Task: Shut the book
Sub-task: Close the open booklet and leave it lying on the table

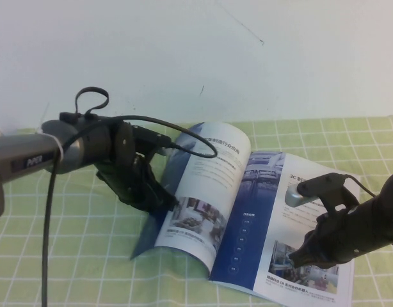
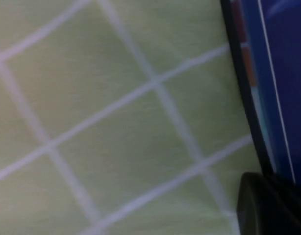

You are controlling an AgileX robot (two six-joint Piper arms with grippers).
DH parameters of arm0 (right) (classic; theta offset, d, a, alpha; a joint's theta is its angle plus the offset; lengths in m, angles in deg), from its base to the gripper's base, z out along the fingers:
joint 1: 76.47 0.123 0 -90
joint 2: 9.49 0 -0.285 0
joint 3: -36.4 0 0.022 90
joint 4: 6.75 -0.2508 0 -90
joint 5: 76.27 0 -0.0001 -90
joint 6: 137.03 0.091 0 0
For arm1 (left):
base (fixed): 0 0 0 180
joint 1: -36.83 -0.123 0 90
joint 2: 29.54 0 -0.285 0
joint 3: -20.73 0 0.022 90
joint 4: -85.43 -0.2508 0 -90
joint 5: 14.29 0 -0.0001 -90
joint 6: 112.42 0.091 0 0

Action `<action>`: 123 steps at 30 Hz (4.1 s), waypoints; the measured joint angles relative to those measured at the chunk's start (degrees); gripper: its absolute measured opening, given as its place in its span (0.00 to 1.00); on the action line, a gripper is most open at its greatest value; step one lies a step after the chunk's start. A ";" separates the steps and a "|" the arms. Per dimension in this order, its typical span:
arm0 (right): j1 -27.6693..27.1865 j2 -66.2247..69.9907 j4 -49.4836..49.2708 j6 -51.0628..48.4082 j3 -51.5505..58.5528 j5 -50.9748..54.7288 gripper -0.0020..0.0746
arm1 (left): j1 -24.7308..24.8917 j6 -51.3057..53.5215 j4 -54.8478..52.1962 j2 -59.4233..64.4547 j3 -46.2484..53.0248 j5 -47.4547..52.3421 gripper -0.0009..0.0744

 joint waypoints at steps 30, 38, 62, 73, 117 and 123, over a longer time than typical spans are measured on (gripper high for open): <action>-4.27 -32.23 13.39 3.25 0.67 15.44 0.02 | 4.11 21.53 21.45 -27.52 0.62 11.90 0.01; -4.27 -46.06 33.66 14.50 1.08 29.87 0.02 | 4.11 -1.17 -9.48 -37.98 0.62 20.30 0.01; -4.27 -83.61 32.24 18.90 24.69 20.64 0.02 | 3.97 -12.26 -10.41 -78.70 35.40 -2.41 0.01; -4.27 -83.83 31.55 19.05 25.95 22.62 0.02 | 3.97 -12.26 -10.41 -80.47 38.19 -2.91 0.01; -4.36 -83.83 30.22 19.18 26.05 22.65 0.02 | -20.54 -16.82 -12.53 -117.96 80.53 -17.13 0.01; -4.36 -83.83 30.14 19.18 26.05 22.65 0.02 | -20.54 -16.51 -12.38 -118.09 80.31 -15.98 0.01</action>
